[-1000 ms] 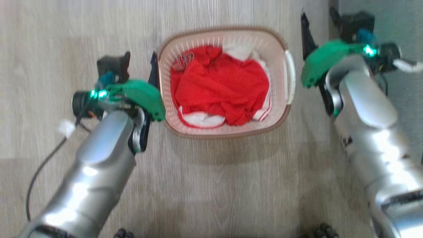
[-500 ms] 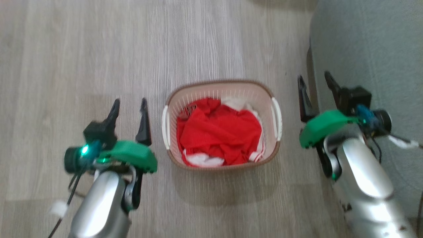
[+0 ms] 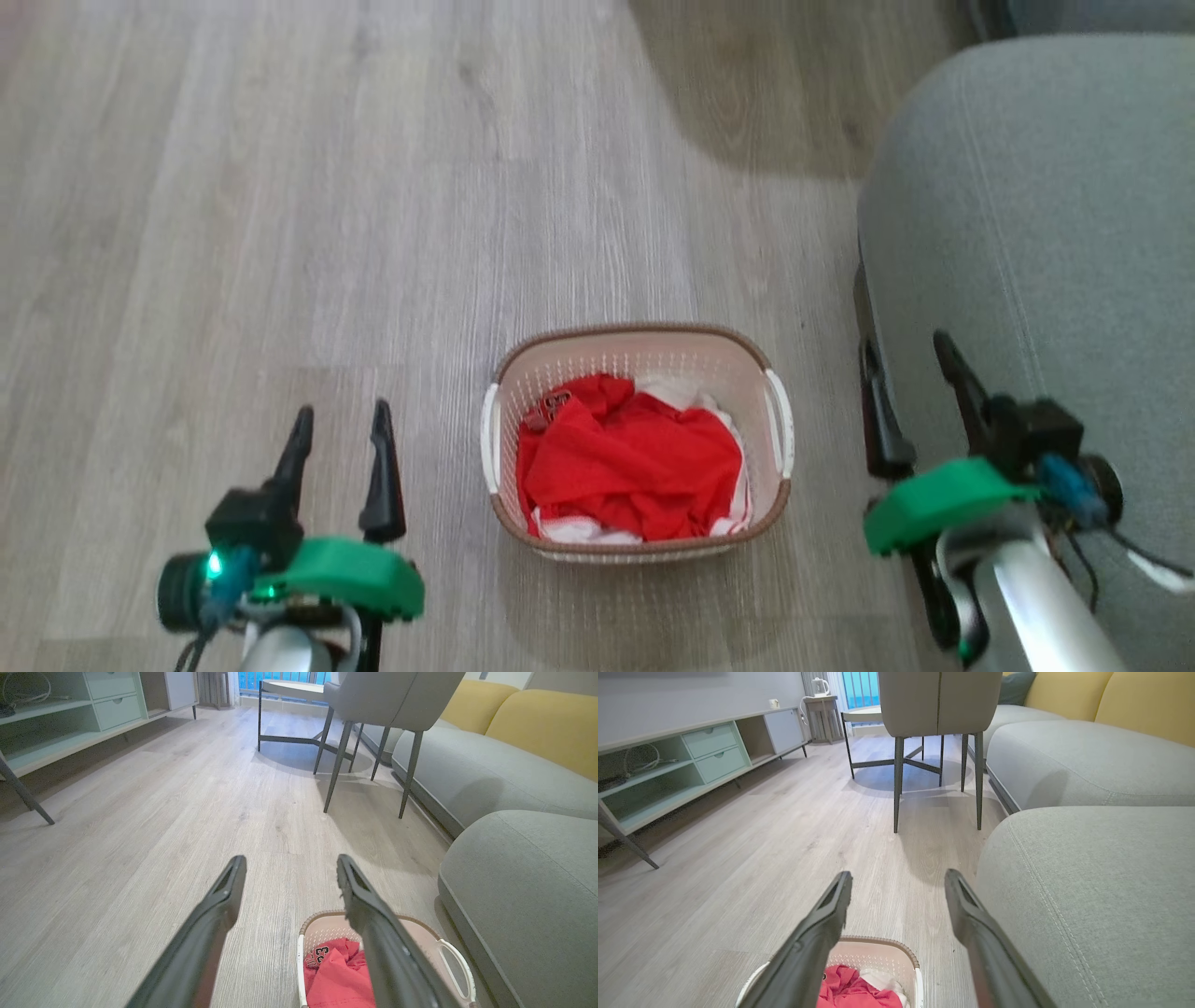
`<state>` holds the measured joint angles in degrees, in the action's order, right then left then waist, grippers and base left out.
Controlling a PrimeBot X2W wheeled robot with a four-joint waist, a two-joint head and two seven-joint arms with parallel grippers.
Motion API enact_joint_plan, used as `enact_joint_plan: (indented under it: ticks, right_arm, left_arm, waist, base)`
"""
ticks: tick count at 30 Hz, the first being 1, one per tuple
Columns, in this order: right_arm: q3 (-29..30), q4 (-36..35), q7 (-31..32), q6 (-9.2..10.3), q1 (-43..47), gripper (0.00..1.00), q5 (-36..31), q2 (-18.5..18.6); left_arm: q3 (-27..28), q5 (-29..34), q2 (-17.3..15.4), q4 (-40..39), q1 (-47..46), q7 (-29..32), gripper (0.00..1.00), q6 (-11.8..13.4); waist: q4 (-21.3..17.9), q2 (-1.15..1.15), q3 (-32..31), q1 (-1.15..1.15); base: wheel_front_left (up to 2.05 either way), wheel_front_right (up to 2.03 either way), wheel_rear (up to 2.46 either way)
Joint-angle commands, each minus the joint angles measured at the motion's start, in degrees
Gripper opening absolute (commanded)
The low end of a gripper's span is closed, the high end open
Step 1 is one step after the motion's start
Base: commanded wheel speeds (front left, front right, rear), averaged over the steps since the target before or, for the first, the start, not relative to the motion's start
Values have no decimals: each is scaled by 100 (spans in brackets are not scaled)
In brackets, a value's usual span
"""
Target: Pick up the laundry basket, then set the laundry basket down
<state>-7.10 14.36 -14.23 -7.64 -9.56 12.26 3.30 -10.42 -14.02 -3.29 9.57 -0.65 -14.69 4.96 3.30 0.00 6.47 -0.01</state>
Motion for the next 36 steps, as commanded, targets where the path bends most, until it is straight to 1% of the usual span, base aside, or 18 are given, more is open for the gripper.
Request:
enact_joint_plan:
  ticks: [1,7,14,36]
  right_arm:
    - [-78,-266,-76,15,-4,100,30,-42]
    - [81,-659,-76,15,557,100,29,-42]
    - [176,-884,-76,15,1014,100,108,-42]
    - [213,-860,-76,15,1165,100,147,-42]
  left_arm:
    - [219,79,9,-252,-66,-30,100,-37]
    - [328,158,23,-498,432,-30,100,-45]
    - [410,256,31,-658,856,-30,100,-61]
    - [430,452,39,-654,961,-30,100,-209]
  waist:
    - [61,0,-147,1]
    - [108,0,-422,1]
    - [112,0,-660,1]
    - [102,0,-823,1]
  base:
    - [0,0,0]
    - [0,0,0]
    - [0,0,0]
    - [0,0,0]
